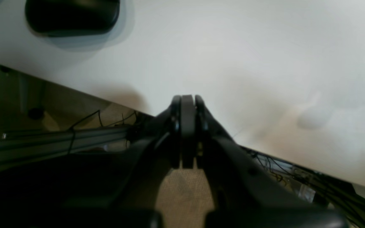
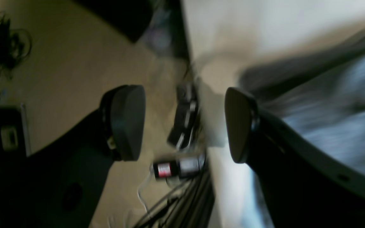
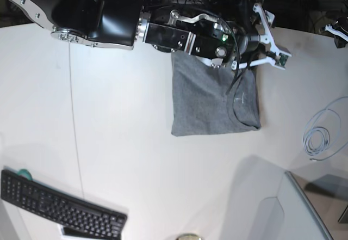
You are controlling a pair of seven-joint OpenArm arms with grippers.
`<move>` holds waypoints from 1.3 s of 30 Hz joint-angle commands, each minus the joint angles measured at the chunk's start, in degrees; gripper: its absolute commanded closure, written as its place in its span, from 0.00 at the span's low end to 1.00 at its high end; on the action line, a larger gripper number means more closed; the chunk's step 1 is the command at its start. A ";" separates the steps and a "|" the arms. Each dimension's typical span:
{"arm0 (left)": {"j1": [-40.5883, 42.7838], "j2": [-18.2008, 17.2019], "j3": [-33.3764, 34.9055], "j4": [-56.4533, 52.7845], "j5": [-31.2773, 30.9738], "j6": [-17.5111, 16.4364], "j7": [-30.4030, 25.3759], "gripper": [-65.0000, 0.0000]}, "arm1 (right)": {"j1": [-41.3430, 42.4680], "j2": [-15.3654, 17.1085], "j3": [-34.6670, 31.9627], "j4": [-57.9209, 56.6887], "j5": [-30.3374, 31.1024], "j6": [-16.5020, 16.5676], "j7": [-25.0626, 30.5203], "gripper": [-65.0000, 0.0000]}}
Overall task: Layout the t-shirt on the table in an organized manner, then fold the t-shirt properly
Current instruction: 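Smooth the folded t-shirt edge with the right gripper toward the collar, then grasp the folded t-shirt corners with both grippers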
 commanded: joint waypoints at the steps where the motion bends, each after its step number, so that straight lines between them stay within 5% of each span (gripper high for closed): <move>1: 0.15 -1.29 -0.72 1.07 -0.67 0.30 -1.20 1.00 | 0.70 -0.47 3.13 1.21 0.05 -1.60 0.52 0.43; 4: 0.15 -1.29 -0.81 0.89 -0.67 0.30 -1.20 1.00 | -0.88 0.67 9.81 1.04 0.05 -6.35 -0.53 0.50; 9: 0.68 -1.38 -0.81 0.80 -0.67 0.30 -1.20 1.00 | -0.88 1.55 13.85 -2.22 -0.04 -6.79 -0.09 1.00; 18: 0.24 -1.38 -0.63 0.89 -0.67 0.30 -1.20 1.00 | 0.43 -0.65 8.67 -15.93 -0.04 -6.61 8.61 1.00; 24: 0.32 -1.38 -0.72 0.89 -0.67 0.30 -1.20 1.00 | 1.14 -1.44 -0.91 -16.19 0.14 -6.61 12.83 1.00; 34: 0.15 -0.59 -0.10 1.51 -1.19 0.12 -0.85 1.00 | 0.79 -1.44 -1.62 -11.97 0.05 -6.61 13.45 1.00; 39: 0.06 1.26 4.12 4.23 -1.28 -4.54 -0.85 1.00 | 0.79 -1.44 -6.45 -11.80 0.32 -6.52 13.71 1.00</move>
